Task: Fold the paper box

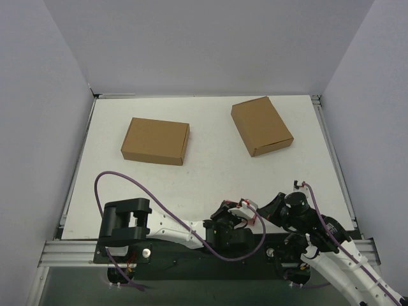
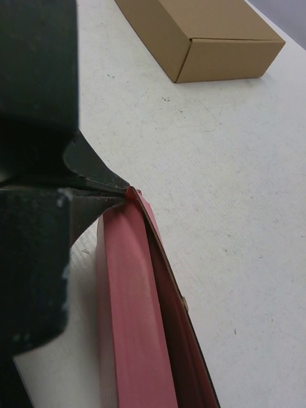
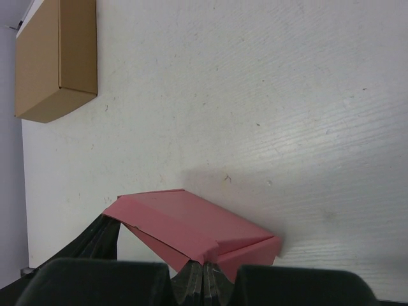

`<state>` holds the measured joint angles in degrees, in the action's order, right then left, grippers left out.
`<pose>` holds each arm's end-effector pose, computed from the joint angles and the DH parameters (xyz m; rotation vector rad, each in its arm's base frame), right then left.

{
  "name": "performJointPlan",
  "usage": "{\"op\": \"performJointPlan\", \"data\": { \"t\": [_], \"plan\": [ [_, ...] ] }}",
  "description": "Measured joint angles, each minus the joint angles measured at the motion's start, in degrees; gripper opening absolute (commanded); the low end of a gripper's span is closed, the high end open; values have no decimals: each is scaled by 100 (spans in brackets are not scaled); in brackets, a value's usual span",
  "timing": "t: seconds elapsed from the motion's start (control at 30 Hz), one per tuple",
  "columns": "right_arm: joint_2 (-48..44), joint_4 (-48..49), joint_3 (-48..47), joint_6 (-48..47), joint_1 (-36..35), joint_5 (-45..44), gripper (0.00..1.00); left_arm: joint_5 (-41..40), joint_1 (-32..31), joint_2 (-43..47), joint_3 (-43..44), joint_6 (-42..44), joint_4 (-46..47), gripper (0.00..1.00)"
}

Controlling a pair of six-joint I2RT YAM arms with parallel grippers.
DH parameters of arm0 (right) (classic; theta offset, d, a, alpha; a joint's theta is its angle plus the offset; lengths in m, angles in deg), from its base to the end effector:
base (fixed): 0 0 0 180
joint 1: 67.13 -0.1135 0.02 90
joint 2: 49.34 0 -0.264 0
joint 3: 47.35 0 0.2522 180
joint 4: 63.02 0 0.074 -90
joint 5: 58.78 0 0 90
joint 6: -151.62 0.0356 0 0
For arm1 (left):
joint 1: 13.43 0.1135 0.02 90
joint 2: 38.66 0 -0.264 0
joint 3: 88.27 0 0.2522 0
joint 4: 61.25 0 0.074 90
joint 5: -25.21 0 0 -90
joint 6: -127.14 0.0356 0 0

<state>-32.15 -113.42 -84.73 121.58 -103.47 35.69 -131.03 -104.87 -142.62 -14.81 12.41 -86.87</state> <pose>0.0782 0.0610 0.2235 0.4187 2.2534 1.0410 0.0238 -0.3509 0.1684 0.7210 1.7743 0.1622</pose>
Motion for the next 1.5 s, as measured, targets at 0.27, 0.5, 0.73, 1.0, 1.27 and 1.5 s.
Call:
{"op": "performJointPlan", "data": {
  "t": [0.27,0.5,0.73,1.0,1.27,1.5],
  "plan": [
    [-118,-50,0,-15,39,-4,0,2,-2,-4,-13,0,42,0],
    [-210,-72,0,-4,42,-11,0,-2,-2,-24,-9,61,55,0],
    [-328,-122,-7,2,42,-35,0,-7,-28,-87,42,238,87,0],
    [-46,-166,-205,-105,76,-125,0,-109,-35,-358,345,645,-122,0],
    [-79,7,-98,-129,87,-155,0,-44,-37,-348,365,953,-149,0],
    [-332,-37,221,-199,140,-256,0,404,-37,-118,389,1016,-264,0]
  ]
}}
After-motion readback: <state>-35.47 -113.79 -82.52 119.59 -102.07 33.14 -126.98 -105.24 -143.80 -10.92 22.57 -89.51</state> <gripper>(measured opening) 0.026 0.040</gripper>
